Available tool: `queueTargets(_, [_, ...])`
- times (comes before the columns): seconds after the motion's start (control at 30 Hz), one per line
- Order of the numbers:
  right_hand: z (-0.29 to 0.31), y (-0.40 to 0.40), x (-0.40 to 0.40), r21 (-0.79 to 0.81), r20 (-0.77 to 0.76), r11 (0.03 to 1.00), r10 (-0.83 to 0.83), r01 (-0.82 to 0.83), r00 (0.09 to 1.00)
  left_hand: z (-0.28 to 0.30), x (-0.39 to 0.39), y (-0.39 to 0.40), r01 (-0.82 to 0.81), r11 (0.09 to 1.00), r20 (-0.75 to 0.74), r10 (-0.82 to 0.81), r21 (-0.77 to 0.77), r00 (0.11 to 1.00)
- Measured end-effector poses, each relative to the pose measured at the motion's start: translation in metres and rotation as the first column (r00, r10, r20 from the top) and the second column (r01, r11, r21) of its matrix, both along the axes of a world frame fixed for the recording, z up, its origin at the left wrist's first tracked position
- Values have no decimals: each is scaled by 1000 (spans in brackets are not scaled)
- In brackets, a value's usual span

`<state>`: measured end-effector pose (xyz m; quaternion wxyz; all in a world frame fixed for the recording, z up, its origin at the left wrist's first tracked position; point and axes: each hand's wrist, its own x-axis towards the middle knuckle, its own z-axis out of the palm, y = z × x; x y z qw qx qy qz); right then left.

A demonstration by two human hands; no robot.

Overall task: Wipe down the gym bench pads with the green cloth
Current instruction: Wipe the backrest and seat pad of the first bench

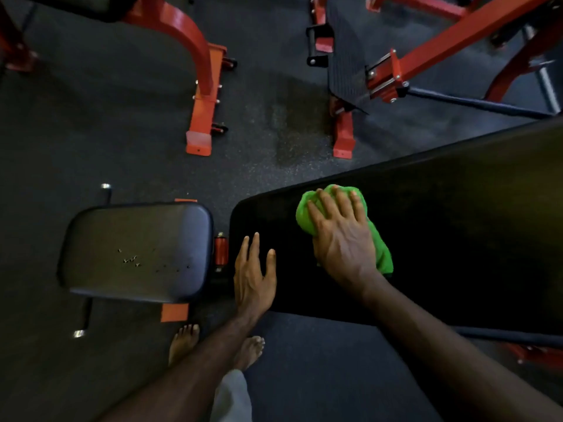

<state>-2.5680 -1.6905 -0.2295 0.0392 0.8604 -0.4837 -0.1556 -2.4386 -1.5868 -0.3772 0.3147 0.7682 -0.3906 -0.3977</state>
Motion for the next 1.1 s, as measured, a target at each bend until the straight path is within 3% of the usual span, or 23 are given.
queueTargets(0.1, [-39,24,20,233,-58,934,290,-270,955,-19,15,5,-5,1000,-34,6,26,999])
queueTargets(0.17, [-44,11,24,238,-27,909,358,-342,933,-27,21,6,-4,1000,-33,5,28,999])
queueTargets(0.3, [-57,-8,54,64,-8,997,46,-46,999,-43,33,8,-40,997,-43,43,66,998])
queueTargets(0.33, [-66,-1,63,87,-13,995,43,-42,999,-47,35,10,-52,996,-51,56,73,997])
queueTargets(0.43, [-91,17,74,265,-22,910,338,-320,941,-57,43,14,-79,994,-95,86,72,992])
queueTargets(0.47, [-92,9,76,283,-2,892,368,-353,930,-61,46,15,-86,994,-111,93,69,989])
queueTargets(0.63, [-110,-26,108,93,-10,994,66,-65,998,-73,54,14,-144,988,-184,151,53,971])
queueTargets(0.77, [-142,-15,125,309,-15,870,408,-384,913,-82,64,7,-165,984,-206,174,61,963])
queueTargets(0.83, [-146,-42,134,249,-10,904,361,-347,933,-88,68,5,-175,982,-212,188,79,959])
queueTargets(0.93, [-157,-73,158,86,-109,990,117,-108,987,-89,73,6,-191,978,-262,206,80,943])
queueTargets(1.0, [-170,-66,175,196,-174,947,289,-255,941,-90,81,8,-230,968,-290,251,104,924])
queueTargets(1.07, [-181,-48,173,387,-133,815,513,-432,848,-87,90,9,-257,950,-280,300,180,912])
queueTargets(1.1, [-183,-47,169,424,-132,792,534,-439,835,-85,94,10,-254,945,-282,307,208,909])
